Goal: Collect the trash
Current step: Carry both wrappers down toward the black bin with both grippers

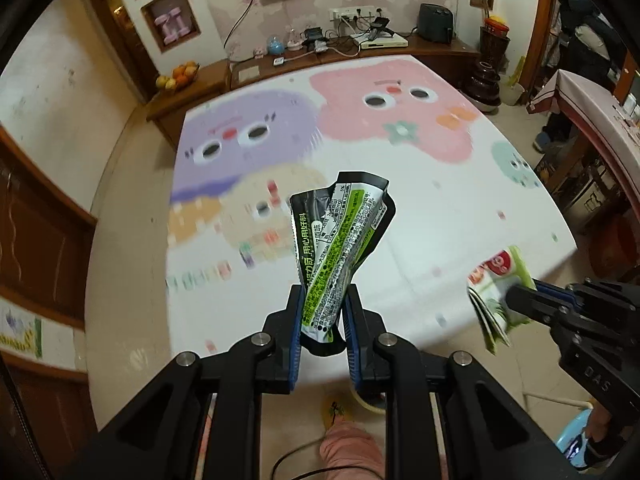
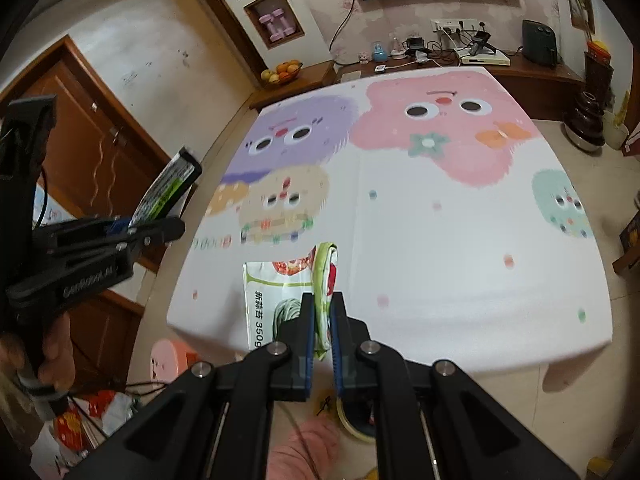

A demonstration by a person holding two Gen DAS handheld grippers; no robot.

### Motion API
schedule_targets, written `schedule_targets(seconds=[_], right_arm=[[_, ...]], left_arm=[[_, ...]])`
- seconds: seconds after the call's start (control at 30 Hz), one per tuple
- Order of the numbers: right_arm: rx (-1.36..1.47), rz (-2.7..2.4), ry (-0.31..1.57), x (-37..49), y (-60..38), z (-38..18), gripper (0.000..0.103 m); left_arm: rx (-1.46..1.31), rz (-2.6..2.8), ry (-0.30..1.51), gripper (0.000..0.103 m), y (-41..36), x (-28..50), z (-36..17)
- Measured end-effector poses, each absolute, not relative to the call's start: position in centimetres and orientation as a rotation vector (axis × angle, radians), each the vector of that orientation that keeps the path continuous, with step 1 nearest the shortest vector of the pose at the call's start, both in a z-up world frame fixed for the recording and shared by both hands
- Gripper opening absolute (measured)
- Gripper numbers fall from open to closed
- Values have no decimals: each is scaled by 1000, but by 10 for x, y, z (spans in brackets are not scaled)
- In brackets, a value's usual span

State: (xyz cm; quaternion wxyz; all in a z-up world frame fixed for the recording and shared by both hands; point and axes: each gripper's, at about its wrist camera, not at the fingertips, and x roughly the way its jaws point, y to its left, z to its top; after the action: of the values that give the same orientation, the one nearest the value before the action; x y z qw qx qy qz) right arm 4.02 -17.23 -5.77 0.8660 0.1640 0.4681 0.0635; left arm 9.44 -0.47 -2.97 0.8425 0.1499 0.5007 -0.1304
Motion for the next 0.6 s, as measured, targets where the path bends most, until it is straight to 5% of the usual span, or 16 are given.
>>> schedule_targets(seconds=[0.6], right_arm=[[342,63,1237,-49,-150,-242,7]], left_arm=[[253,-225,1307,17,-25,-10,-245]])
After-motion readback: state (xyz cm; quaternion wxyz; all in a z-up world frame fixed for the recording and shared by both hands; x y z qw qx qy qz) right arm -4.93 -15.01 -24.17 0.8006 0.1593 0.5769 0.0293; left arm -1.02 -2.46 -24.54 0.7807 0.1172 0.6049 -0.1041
